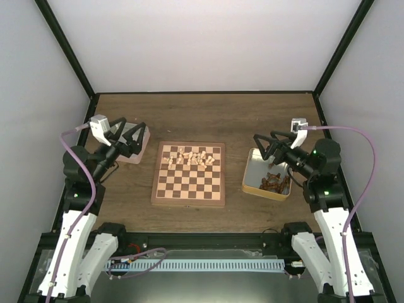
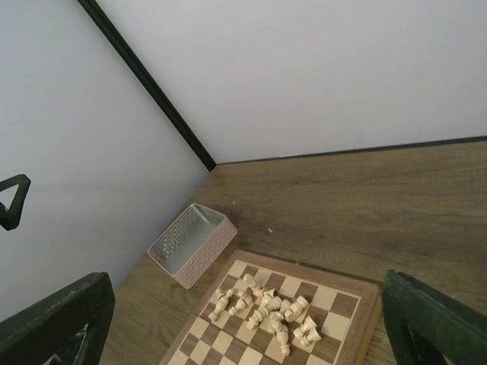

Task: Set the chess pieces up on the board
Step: Pick up the chess piece from the chessboard.

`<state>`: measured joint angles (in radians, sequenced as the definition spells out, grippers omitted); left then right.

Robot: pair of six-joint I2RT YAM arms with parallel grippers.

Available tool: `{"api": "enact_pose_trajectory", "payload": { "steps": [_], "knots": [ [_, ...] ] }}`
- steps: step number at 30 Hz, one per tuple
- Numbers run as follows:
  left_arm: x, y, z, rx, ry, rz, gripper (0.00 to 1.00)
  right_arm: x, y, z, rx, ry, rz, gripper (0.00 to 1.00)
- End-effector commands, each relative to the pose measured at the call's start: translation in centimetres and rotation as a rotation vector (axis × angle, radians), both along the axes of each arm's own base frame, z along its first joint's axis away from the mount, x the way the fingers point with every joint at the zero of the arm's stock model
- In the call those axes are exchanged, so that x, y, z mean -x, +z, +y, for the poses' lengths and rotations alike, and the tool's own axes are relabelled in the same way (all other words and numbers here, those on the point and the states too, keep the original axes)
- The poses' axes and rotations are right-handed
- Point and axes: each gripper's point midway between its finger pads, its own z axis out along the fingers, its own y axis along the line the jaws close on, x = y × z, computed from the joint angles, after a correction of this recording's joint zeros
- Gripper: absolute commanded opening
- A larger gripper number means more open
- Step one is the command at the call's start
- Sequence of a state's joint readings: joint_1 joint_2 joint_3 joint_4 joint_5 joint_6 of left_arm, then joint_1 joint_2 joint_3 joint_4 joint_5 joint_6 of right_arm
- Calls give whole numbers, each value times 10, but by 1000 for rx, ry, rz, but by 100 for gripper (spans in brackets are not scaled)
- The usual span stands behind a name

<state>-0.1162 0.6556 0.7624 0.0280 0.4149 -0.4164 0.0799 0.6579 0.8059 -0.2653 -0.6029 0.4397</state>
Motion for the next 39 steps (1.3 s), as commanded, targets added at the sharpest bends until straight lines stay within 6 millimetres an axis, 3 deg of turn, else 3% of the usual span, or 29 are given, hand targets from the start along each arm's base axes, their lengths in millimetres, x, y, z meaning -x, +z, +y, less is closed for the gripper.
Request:
{"api": "enact_pose_trajectory", "payload": {
  "steps": [1, 7, 11, 14, 19, 23, 26, 31, 34, 39],
  "knots": [
    [17, 4, -15, 2, -116, -44, 100, -3, -6, 7, -8, 61, 14, 97],
    [11, -12, -22, 59, -167, 2, 100, -16, -31, 20, -48, 140, 117, 88],
    [-15, -51, -30, 55, -201, 187, 99, -26, -51, 39, -66, 184, 181, 84],
    [-36, -79, -35, 45, -205, 337, 89, -37, -71, 57, -38, 185, 246, 80],
    [-59, -107, -40, 5, -166, 463, 85, -57, -115, 86, 74, 141, 401, 69],
    [-72, -125, -31, -78, -89, 527, 86, -71, -144, 106, 143, 72, 504, 60],
    [-76, -139, -25, -121, -53, 569, 87, -78, -169, 117, 212, 7, 580, 53],
    [-75, -162, -25, -124, -52, 620, 87, -80, -205, 138, 372, -70, 665, 50],
    [-76, -174, -25, -119, -46, 657, 84, -83, -220, 159, 435, -45, 677, 49],
    [-78, -174, -14, -163, 31, 659, 81, -91, -219, 216, 500, 35, 642, 50]
  ]
}}
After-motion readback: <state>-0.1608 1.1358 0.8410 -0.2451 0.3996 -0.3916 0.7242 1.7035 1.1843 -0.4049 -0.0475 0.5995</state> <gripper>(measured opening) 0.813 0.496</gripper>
